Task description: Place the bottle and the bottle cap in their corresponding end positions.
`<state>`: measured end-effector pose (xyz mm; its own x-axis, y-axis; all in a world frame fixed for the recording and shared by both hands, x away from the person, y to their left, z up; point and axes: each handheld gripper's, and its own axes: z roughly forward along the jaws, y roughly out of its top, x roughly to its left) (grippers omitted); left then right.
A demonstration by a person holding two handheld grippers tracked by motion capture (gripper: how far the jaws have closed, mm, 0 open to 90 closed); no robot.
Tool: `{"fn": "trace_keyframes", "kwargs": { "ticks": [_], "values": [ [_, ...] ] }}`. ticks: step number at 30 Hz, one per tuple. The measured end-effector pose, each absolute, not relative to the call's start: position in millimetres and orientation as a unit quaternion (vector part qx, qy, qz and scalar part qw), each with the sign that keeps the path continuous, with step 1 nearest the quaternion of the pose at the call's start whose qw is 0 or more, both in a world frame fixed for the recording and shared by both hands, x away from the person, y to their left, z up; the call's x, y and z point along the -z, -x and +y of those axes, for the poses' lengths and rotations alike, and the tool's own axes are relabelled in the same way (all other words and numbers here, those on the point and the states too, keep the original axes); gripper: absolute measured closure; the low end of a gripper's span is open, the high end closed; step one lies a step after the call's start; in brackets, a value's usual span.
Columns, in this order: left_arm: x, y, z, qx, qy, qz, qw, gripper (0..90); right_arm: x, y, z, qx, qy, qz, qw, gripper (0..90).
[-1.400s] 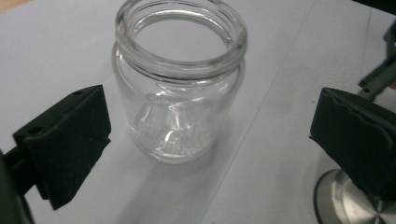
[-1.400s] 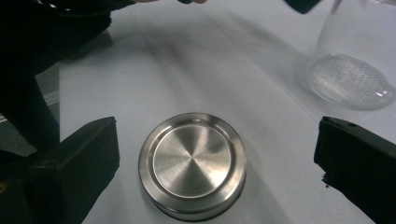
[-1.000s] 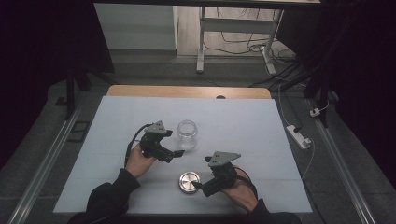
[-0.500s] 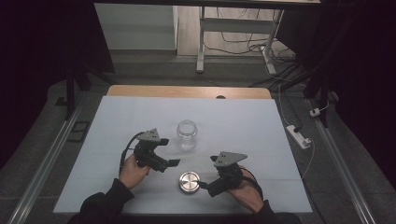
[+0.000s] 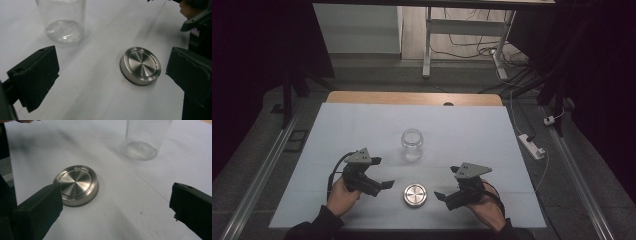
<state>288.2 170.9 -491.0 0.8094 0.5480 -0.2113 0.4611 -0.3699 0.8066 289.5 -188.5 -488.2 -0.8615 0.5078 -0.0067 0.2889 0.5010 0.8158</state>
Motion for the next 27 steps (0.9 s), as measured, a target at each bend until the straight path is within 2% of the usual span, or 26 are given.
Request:
{"fn": "trace_keyframes", "kwargs": {
  "ticks": [8,27],
  "values": [
    [496,-267,194,-0.058,-0.820,0.333,0.461,0.0,489,-285,-218,-0.428,-0.269,0.849,0.153,0.0],
    [516,-209,257,-0.081,-0.794,0.419,0.433,0.0,495,-264,-293,-0.397,-0.385,0.813,0.181,0.0]
  ]
}}
